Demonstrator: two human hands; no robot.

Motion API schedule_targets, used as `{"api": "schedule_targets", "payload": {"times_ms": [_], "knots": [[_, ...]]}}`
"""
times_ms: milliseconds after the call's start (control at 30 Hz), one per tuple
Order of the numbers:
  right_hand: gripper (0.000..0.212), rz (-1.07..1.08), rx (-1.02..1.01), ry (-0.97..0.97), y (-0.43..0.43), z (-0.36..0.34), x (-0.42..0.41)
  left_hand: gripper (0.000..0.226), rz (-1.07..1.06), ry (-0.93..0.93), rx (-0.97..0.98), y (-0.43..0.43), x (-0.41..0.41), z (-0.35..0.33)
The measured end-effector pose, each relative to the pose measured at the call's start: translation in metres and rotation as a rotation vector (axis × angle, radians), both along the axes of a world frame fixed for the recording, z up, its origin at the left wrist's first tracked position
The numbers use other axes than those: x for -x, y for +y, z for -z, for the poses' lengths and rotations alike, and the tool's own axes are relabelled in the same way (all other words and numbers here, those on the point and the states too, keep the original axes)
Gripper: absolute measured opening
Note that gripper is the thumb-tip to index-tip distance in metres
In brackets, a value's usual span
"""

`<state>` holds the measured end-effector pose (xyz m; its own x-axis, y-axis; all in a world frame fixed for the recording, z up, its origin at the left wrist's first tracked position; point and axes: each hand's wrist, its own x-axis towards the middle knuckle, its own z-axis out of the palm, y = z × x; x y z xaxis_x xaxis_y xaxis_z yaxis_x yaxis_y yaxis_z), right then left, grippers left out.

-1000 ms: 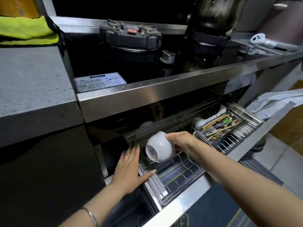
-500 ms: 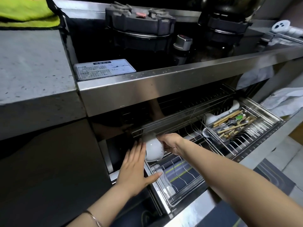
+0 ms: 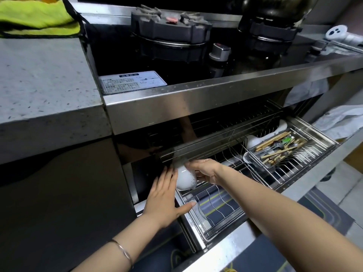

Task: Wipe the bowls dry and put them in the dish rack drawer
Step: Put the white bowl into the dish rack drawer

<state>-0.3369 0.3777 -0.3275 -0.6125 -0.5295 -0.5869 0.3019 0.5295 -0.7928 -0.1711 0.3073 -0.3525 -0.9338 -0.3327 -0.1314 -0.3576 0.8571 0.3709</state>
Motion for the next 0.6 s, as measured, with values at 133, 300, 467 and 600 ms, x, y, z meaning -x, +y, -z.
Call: {"api": "schedule_targets", "payload": {"times_ms": [133, 300, 467, 600], "knots": [[0.041, -0.09, -0.06, 0.068, 0.014, -0.019, -0.002, 0.128, 0.027, -0.069, 0.009, 0.0, 0.001, -0.01], [0.037, -0.022, 0.069, 0.307, 0.047, -0.071, -0.024, 0.07, 0.015, -0.003, -0.097, 0.001, -0.002, -0.057], [0.032, 0.062, 0.323, 0.612, 0.077, -0.145, -0.065, 0.043, 0.032, 0.239, -0.128, 0.01, -0.014, -0.134], [0.039, -0.002, 0.363, 0.821, 0.079, -0.199, -0.104, 0.027, 0.082, 0.436, -0.05, 0.011, -0.046, -0.205]]}}
